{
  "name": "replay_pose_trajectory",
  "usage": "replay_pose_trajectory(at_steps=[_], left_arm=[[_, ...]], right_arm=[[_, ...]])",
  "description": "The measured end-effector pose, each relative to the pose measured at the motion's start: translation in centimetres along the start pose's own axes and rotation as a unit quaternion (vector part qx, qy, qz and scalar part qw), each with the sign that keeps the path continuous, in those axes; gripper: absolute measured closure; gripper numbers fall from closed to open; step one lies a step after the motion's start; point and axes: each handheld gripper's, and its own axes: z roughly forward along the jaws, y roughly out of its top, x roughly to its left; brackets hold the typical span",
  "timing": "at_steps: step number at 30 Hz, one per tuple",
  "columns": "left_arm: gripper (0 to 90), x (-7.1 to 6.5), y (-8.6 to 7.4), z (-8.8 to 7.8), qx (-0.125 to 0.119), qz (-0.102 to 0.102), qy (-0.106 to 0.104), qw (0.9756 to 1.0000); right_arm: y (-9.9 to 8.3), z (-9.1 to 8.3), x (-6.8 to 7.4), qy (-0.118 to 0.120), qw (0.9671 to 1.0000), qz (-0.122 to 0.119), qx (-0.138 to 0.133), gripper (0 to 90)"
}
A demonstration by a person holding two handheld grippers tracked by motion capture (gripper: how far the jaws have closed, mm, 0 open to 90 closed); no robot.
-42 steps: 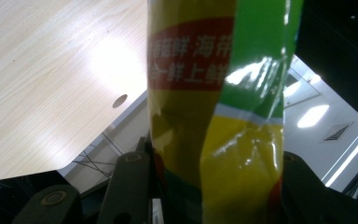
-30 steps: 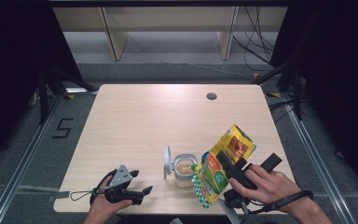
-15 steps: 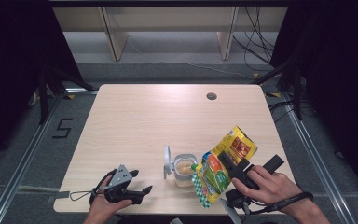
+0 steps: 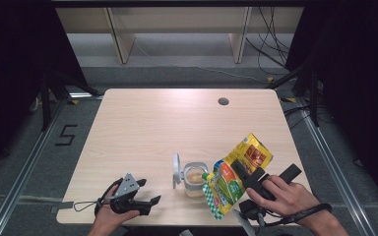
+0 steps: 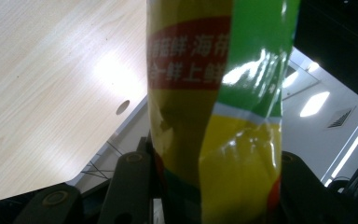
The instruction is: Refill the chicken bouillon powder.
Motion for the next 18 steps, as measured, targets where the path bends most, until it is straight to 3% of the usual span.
replay_pose_trajectory(at_steps=[2,4,7,9,10,14,15,16,17,18], left_arm=[[20.7,-0.1,-0.1,0.0,-0.001,-0.009,0.001,1.0],[20.7,0.0,0.0,0.1,-0.009,-0.002,0.002,1.0],[20.7,-0.1,-0.1,0.0,-0.001,-0.009,0.001,1.0],[20.7,-0.1,0.0,0.0,-0.008,-0.013,-0.002,0.9999],[20.7,0.0,0.0,0.0,-0.006,-0.003,-0.001,1.0],[20.7,-0.1,0.0,-0.1,-0.005,-0.011,0.002,0.9999],[20.7,0.0,0.0,-0.1,-0.005,-0.002,0.001,1.0],[20.7,-0.1,0.0,-0.1,-0.009,-0.006,0.003,0.9999],[20.7,0.1,0.0,-0.2,0.002,0.004,0.004,1.0],[20.7,0.1,0.0,-0.2,0.004,0.001,0.005,1.0]], right_arm=[[0.0,0.0,-0.2,-0.001,1.0,-0.008,0.001,65.9],[0.0,0.0,-0.2,-0.002,1.0,-0.008,0.001,65.8],[0.0,0.1,-0.3,-0.005,0.9999,-0.01,-0.002,65.9],[0.1,0.1,-0.1,-0.004,0.9999,0.01,0.001,65.9],[0.1,0.1,0.0,-0.007,0.9999,0.01,0.001,65.9],[0.3,0.2,0.3,-0.01,0.9998,0.02,-0.001,66.0],[0.4,0.2,0.5,-0.009,0.9997,0.023,-0.005,66.0],[0.4,0.2,0.6,-0.01,0.9993,0.036,-0.008,66.0],[0.5,0.2,1.1,-0.013,0.9971,0.075,0.0,66.0],[0.5,0.2,1.1,-0.014,0.9969,0.078,0.0,66.1]])
